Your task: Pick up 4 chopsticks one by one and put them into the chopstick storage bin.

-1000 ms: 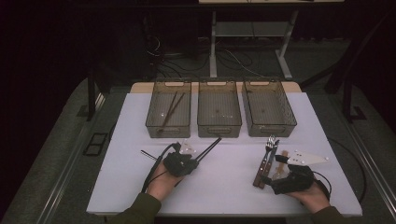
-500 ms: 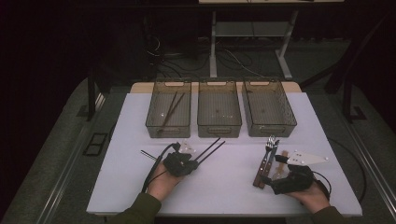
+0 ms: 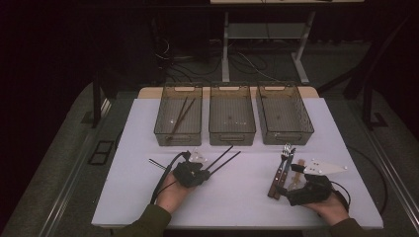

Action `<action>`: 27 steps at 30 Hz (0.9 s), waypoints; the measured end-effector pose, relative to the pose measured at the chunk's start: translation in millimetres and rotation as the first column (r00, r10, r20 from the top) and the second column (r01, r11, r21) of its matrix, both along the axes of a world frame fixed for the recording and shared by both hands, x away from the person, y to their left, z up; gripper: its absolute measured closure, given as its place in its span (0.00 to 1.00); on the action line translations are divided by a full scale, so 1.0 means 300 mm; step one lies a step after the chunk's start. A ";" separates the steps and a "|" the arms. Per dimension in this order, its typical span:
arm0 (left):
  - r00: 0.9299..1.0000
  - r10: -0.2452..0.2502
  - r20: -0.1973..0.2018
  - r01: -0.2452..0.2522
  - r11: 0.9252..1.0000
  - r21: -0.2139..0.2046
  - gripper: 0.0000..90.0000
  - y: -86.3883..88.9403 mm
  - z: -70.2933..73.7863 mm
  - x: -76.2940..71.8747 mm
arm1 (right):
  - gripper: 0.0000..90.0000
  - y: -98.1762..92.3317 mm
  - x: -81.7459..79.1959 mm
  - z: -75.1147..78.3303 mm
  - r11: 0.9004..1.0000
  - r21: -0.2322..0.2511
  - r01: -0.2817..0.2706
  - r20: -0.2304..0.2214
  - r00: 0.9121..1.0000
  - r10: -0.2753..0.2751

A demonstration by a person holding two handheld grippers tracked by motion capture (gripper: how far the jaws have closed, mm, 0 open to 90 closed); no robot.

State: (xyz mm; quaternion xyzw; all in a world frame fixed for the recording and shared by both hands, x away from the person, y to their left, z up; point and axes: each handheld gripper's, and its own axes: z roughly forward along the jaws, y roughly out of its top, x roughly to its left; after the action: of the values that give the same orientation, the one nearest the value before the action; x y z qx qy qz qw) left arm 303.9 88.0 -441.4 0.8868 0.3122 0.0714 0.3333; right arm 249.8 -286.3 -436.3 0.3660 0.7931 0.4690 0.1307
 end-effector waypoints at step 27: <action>0.997 -0.078 -0.020 0.075 0.991 -0.115 0.96 0.020 0.060 -0.022 | 0.01 0.000 0.005 -0.002 1.000 -0.004 -0.009 0.001 1.000 0.009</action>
State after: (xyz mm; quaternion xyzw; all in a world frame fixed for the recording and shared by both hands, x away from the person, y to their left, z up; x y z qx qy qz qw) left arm 297.3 94.1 -423.3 0.8783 0.2858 0.0296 0.3822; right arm 251.2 -286.3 -437.0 0.3620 0.7955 0.4684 0.1295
